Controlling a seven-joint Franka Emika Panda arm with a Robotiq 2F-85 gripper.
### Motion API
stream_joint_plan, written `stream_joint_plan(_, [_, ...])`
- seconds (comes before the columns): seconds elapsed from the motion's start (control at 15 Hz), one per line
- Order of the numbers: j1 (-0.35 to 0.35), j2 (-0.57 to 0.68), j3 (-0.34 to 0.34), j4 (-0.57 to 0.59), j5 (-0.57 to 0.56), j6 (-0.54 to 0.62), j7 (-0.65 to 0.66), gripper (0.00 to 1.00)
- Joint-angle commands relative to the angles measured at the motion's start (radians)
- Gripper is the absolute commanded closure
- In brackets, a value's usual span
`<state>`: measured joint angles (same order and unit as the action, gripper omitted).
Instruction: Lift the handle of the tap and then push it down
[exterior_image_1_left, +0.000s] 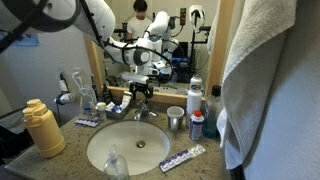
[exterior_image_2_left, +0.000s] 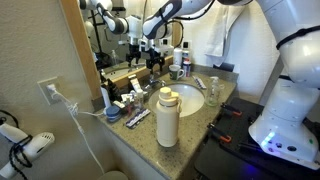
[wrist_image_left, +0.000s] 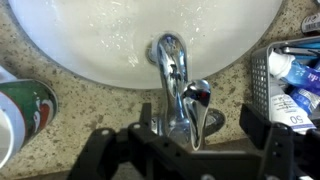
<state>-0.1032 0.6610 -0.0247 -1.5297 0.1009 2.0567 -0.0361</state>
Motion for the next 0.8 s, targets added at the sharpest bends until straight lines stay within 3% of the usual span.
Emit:
stream_joint_plan(0.0, [-0.004, 0.004, -0.001, 0.008, 0.005, 0.009, 0.006, 0.40])
stream_joint_plan(0.47, [-0.007, 0.013, 0.005, 0.010, 0.019, 0.031, 0.009, 0.94])
stream_joint_plan(0.53, [-0.006, 0.013, 0.006, 0.010, 0.020, 0.034, 0.009, 0.98])
stream_joint_plan(0.73, [-0.006, 0.011, 0.005, 0.008, 0.018, 0.032, 0.008, 0.94])
